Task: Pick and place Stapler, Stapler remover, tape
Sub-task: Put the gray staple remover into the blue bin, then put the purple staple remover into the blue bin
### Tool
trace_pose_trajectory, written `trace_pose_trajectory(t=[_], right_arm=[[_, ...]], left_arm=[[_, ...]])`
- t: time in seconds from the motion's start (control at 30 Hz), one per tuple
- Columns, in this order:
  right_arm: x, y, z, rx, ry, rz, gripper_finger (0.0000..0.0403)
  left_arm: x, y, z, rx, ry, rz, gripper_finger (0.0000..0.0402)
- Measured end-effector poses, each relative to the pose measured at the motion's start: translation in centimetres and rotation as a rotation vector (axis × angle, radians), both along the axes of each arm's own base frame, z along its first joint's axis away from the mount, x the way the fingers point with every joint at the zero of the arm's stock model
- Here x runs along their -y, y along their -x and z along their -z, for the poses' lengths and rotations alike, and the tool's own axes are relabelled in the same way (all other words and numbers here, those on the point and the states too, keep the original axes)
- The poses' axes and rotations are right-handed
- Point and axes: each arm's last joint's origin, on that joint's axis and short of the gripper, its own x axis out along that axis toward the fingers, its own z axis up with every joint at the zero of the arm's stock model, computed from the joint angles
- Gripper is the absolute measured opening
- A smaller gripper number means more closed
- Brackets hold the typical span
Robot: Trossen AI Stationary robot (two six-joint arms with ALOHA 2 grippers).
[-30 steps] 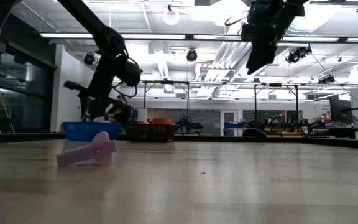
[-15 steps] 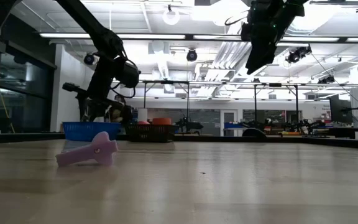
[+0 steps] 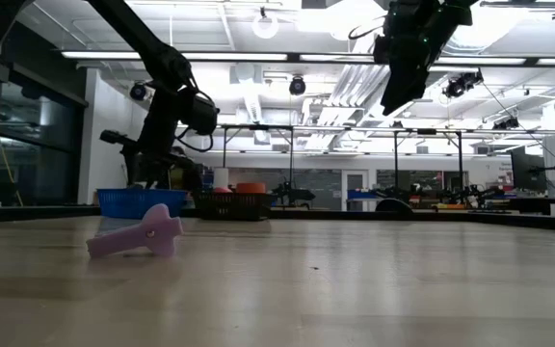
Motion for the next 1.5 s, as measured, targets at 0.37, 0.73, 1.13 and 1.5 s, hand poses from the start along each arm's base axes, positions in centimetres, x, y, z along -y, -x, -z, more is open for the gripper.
trace_pose_trajectory(t=[0.37, 0.73, 1.13, 1.5], right_arm=[[-0.1, 0.1, 0.0, -0.006, -0.007, 0.0, 0.0243], [-0.1, 0.1, 0.1, -0.016, -0.018, 0.0, 0.0243], [-0.2, 0.2, 0.2, -0.02, -0.021, 0.0, 0.0243], [-0.2, 0.2, 0.2, -0.02, -0.022, 0.0, 0.0243]], left_arm=[[-0.5, -0.3, -1.4, -0.02, -0.023, 0.05, 0.0148], [-0.5, -0.6, -1.9, 0.005, 0.001, 0.079, 0.0281], [1.7, -4.8, -4.9, 0.043, 0.005, 0.395, 0.0294], [7.4, -8.0, -5.6, 0.079, 0.233, 0.789, 0.0294]])
